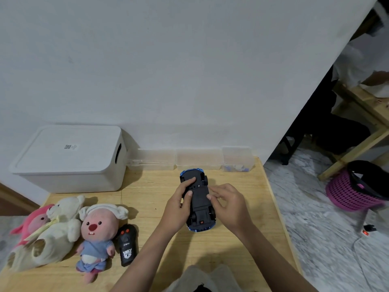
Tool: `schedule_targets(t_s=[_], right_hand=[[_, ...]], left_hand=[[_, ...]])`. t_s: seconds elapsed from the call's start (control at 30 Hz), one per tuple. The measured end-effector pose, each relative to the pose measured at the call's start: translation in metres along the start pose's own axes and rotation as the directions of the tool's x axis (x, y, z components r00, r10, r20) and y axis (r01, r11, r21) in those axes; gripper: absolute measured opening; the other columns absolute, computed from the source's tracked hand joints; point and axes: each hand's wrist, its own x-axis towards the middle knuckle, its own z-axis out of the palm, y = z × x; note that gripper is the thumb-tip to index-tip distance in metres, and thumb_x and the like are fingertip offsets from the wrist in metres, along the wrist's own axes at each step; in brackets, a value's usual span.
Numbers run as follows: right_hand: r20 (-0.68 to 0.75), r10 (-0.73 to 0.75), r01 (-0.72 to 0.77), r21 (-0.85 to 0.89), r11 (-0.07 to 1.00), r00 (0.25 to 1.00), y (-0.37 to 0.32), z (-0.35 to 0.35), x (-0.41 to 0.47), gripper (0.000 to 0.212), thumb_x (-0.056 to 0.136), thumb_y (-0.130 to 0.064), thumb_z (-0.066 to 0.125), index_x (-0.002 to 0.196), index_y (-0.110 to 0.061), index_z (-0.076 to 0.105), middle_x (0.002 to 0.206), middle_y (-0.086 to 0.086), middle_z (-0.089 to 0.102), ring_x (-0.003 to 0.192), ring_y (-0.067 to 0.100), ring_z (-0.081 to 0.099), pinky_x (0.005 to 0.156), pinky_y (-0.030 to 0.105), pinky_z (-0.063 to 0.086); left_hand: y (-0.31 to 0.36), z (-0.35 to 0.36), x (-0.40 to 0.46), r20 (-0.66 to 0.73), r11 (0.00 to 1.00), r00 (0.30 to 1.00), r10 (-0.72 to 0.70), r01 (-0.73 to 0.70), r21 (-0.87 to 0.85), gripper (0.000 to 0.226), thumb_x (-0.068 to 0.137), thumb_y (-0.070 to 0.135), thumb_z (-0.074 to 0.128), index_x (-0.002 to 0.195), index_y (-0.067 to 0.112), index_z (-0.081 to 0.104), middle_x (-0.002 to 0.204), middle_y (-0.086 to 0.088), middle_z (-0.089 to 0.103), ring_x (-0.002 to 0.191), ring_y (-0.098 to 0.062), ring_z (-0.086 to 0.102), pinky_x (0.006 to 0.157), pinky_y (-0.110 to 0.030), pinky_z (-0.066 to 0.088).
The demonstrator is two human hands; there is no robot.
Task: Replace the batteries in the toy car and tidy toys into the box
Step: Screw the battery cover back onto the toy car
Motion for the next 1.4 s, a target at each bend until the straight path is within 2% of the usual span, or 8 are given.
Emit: schedule_targets(t_s=[0.1, 0.2, 0.33, 0.4, 0.93, 1.13, 1.3, 1.4], right_hand=[[-0.122, 0.023, -0.033, -0.078, 0.996, 0.992, 0.024, -0.006, -0.004, 0.023, 0.08, -0.004, 0.072, 0.103, -0.005, 0.071, 0.089, 0.002, 0.068, 0.074, 0.002, 0.065, 0.071, 0.005, 0.047], [-0.114, 0.091, -0.124, -0.318, 0.94, 0.989, 0.064, -0.009, -0.014, 0.021, 0.074, -0.002, 0.076, 0.095, 0.002, 0.072, 0.084, 0.013, 0.071, 0.076, 0.024, 0.068, 0.069, 0.02, 0.05], [-0.046, 0.476, -0.431, -0.51, 0.745, 0.878, 0.091, -0.011, -0.028, 0.032, 0.088, -0.022, 0.062, 0.118, -0.011, 0.062, 0.114, 0.008, 0.059, 0.103, 0.021, 0.058, 0.081, 0.028, 0.047], [-0.011, 0.545, -0.452, -0.573, 0.683, 0.838, 0.093, -0.011, -0.032, 0.03, 0.091, -0.027, 0.056, 0.118, -0.013, 0.06, 0.116, 0.004, 0.053, 0.103, 0.019, 0.055, 0.08, 0.028, 0.047], [-0.054, 0.509, -0.435, -0.6, 0.671, 0.859, 0.105, 0.003, -0.032, 0.02, 0.092, -0.01, 0.047, 0.094, -0.01, 0.067, 0.088, 0.001, 0.052, 0.078, 0.016, 0.053, 0.062, 0.029, 0.047], [-0.078, 0.48, -0.463, -0.433, 0.774, 0.874, 0.104, 0.0, -0.029, 0.019, 0.083, -0.006, 0.052, 0.069, -0.008, 0.066, 0.065, 0.003, 0.06, 0.056, 0.017, 0.057, 0.047, 0.029, 0.046], [-0.21, 0.379, -0.415, -0.165, 0.895, 0.901, 0.075, -0.005, -0.018, 0.007, 0.08, 0.001, 0.063, 0.077, -0.002, 0.069, 0.062, 0.004, 0.063, 0.062, 0.018, 0.058, 0.056, 0.016, 0.039], [-0.179, 0.456, -0.426, 0.181, 0.886, 0.872, 0.048, -0.014, -0.008, 0.009, 0.085, 0.001, 0.062, 0.09, -0.005, 0.066, 0.063, 0.02, 0.062, 0.057, 0.022, 0.053, 0.054, 0.024, 0.044]], left_hand=[[-0.002, 0.001, -0.001, -0.005, 1.0, 1.0, -0.016, 0.016, 0.013, 0.033, 0.101, 0.019, 0.04, 0.126, 0.037, 0.049, 0.113, 0.018, 0.06, 0.088, 0.007, 0.06, 0.064, -0.014, 0.052], [-0.003, -0.001, -0.002, -0.005, 0.999, 1.0, -0.021, 0.022, 0.032, 0.033, 0.101, 0.016, 0.039, 0.126, 0.035, 0.05, 0.111, 0.02, 0.059, 0.087, 0.011, 0.058, 0.062, -0.01, 0.049], [-0.002, 0.001, -0.001, 0.021, 0.997, 0.999, -0.026, 0.024, 0.075, 0.034, 0.101, 0.016, 0.038, 0.125, 0.035, 0.052, 0.108, 0.019, 0.06, 0.084, 0.008, 0.058, 0.058, -0.012, 0.049], [-0.001, 0.004, -0.001, 0.033, 0.996, 0.999, -0.019, 0.016, 0.09, 0.035, 0.101, 0.014, 0.037, 0.123, 0.036, 0.054, 0.106, 0.02, 0.061, 0.08, 0.008, 0.058, 0.057, -0.013, 0.049], [0.0, 0.007, 0.0, -0.004, 0.997, 1.0, 0.021, -0.021, 0.077, 0.033, 0.1, 0.012, 0.042, 0.113, 0.035, 0.061, 0.103, 0.015, 0.066, 0.091, 0.007, 0.06, 0.069, -0.008, 0.047], [0.002, 0.006, -0.002, 0.0, 0.998, 1.0, 0.02, -0.02, 0.058, 0.033, 0.1, 0.014, 0.042, 0.119, 0.034, 0.06, 0.108, 0.019, 0.064, 0.094, 0.01, 0.058, 0.072, -0.01, 0.049], [0.001, 0.005, -0.003, -0.003, 0.998, 1.0, 0.023, -0.022, 0.052, 0.034, 0.1, 0.017, 0.042, 0.125, 0.036, 0.057, 0.112, 0.023, 0.061, 0.096, 0.007, 0.059, 0.073, -0.023, 0.056], [0.004, 0.004, -0.004, -0.002, 0.998, 1.0, 0.031, -0.031, 0.057, 0.034, 0.1, 0.018, 0.043, 0.127, 0.036, 0.054, 0.113, 0.023, 0.06, 0.093, 0.008, 0.06, 0.066, -0.015, 0.052]])
